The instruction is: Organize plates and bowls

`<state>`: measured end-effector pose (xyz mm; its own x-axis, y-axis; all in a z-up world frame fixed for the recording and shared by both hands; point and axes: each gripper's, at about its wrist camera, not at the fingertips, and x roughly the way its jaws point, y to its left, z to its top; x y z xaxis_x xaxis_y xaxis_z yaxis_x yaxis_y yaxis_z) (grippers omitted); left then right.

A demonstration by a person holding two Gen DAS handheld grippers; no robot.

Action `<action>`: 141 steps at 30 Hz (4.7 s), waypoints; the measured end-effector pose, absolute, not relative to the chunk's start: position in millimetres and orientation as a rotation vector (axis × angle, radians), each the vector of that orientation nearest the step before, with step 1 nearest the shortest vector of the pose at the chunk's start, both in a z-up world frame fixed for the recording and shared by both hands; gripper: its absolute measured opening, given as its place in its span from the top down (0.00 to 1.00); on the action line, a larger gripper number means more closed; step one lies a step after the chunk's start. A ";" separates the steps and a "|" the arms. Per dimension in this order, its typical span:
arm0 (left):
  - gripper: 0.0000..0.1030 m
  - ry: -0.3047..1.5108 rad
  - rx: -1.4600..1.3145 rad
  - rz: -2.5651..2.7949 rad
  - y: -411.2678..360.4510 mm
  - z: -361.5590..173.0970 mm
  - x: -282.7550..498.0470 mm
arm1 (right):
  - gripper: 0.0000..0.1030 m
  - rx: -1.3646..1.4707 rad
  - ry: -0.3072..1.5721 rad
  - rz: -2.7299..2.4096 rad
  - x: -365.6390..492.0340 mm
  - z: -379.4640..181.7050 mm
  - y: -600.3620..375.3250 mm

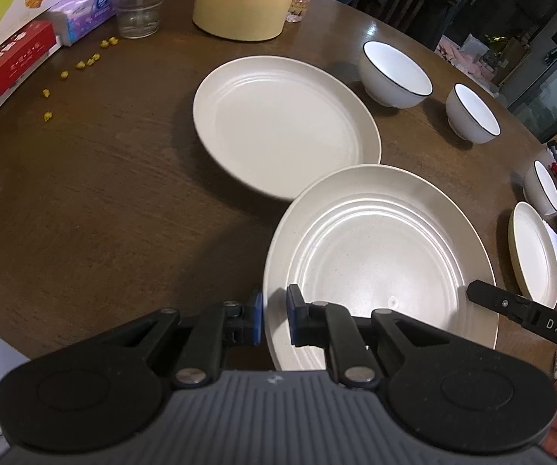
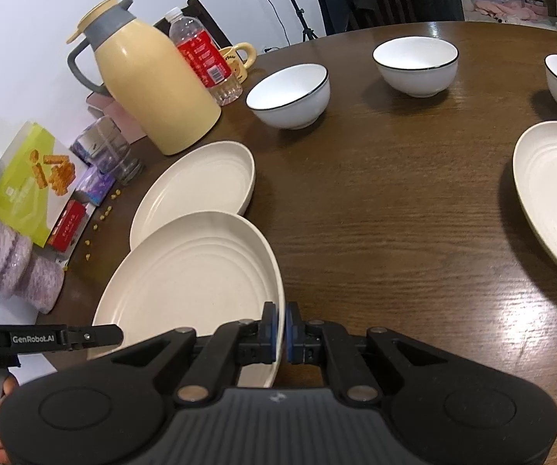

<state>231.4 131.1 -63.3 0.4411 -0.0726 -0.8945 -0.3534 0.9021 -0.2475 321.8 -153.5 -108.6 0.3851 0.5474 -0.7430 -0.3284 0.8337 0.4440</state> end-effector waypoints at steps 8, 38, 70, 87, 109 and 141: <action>0.87 1.134 -0.428 0.165 126.6 -72.6 223.3 | 0.96 0.230 1.049 0.549 309.5 -116.4 -156.5; 0.87 1.168 -0.423 0.224 144.1 -98.7 219.0 | 0.94 0.164 1.115 0.584 301.9 -143.4 -130.7; 0.85 1.134 -0.435 0.371 195.5 -105.7 201.6 | 0.93 0.052 1.130 0.714 295.5 -150.0 -68.8; 0.33 1.097 -0.414 0.410 191.8 -88.7 195.7 | 0.47 0.092 1.101 0.704 296.2 -137.8 -79.2; 0.00 0.928 -0.327 0.391 176.9 -36.9 185.2 | 0.00 0.094 1.020 0.611 301.5 -98.8 -99.0; 0.00 0.902 -0.243 0.404 184.0 -18.4 258.6 | 0.00 0.012 1.071 0.535 377.9 -75.5 -70.7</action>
<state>258.6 184.0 -18.4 0.5523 0.2371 -0.7992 -0.4379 0.8983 -0.0360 377.9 -70.7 -75.5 0.3647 0.4217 -0.8302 -0.4106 0.8730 0.2631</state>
